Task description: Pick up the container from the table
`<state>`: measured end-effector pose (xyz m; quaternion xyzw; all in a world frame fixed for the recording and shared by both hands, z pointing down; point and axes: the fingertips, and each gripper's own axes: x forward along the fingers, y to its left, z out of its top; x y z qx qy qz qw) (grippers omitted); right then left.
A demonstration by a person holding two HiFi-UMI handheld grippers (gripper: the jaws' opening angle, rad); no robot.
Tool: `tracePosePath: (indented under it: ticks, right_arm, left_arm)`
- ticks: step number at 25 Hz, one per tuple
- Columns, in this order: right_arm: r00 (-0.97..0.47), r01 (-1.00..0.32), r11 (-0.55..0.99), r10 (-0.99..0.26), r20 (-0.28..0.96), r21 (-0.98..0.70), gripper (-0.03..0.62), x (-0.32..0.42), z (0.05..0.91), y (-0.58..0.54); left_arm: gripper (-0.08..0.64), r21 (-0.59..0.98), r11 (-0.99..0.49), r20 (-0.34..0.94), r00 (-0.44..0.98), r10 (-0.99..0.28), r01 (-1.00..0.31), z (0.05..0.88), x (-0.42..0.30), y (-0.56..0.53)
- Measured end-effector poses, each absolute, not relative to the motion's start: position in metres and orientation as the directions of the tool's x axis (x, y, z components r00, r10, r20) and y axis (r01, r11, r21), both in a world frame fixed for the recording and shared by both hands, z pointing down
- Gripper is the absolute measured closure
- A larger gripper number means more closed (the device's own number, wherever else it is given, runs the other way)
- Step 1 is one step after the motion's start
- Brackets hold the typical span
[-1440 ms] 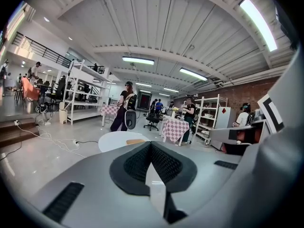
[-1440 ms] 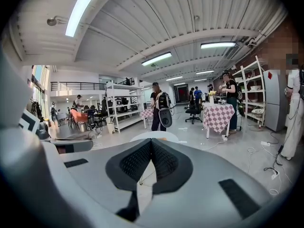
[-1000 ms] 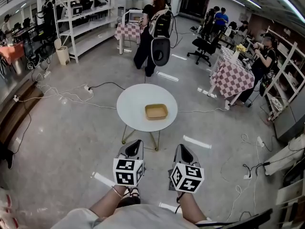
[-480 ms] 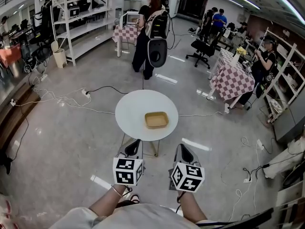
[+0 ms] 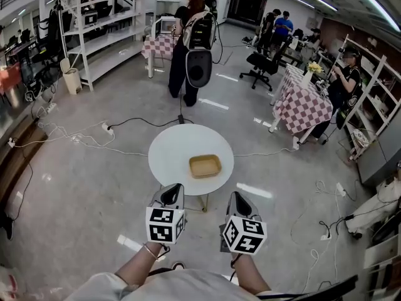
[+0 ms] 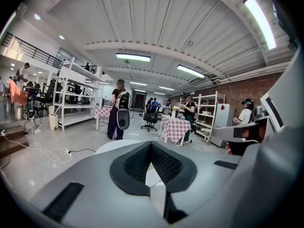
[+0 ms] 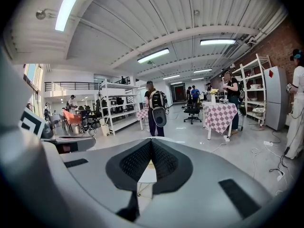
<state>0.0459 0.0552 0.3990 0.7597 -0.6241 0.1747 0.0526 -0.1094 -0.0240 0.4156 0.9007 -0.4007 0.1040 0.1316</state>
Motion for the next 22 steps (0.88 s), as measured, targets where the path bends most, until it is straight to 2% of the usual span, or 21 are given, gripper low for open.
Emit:
tracePosePath:
  ticks: [9, 22]
  right_arm:
    - [0.215, -0.952, -0.281, -0.897, 0.386, -0.122, 0.568, 0.06, 0.418, 0.066]
    - [0.209, -0.957, -0.27, -0.896, 0.392, -0.106, 0.568, 0.073, 0.423, 0.043]
  left_arm:
    - [0.545, 0.199, -0.627, 0.327, 0.654, -0.682, -0.753, 0.439, -0.113, -0.034]
    - [0.545, 0.218, -0.603, 0.331, 0.64, -0.694, -0.767, 0.447, -0.105, -0.051]
